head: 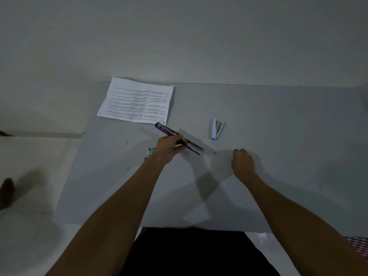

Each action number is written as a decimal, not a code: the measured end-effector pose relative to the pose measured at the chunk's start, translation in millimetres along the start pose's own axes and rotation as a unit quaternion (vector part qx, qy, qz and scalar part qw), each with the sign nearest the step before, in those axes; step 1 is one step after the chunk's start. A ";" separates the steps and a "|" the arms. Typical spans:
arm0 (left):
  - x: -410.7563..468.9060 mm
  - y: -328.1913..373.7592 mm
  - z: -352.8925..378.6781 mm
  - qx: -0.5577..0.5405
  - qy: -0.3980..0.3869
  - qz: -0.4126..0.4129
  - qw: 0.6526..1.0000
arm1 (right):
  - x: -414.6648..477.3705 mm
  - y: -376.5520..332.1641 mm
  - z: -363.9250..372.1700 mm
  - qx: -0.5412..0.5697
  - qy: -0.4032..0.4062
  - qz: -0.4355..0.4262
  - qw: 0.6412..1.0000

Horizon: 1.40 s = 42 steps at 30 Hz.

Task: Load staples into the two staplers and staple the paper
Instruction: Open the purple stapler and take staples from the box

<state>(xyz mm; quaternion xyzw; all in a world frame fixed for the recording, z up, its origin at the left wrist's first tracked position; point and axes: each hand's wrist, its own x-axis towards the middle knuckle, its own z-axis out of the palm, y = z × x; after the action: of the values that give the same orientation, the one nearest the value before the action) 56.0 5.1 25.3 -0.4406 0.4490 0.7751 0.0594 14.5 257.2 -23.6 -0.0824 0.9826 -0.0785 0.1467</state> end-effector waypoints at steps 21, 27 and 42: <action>-14.9 -24.6 -24.9 -0.075 -0.010 -0.008 0.997 | 11.6 -110.9 -27.9 -0.036 0.014 -0.340 0.940; -26.0 -38.3 -63.9 -0.055 0.029 0.069 0.996 | 22.0 -114.6 -22.4 -0.116 0.004 -0.390 0.914; -28.8 -66.2 -73.2 0.156 0.195 0.138 0.958 | 24.2 -110.4 -9.8 -0.117 0.047 -0.434 0.892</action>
<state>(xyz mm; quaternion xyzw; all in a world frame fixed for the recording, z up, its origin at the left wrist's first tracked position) 151.8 -1.9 -11.4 -0.5018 0.6239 0.5951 -0.0688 4.1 146.5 -1.2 -0.5135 0.8568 -0.0228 0.0413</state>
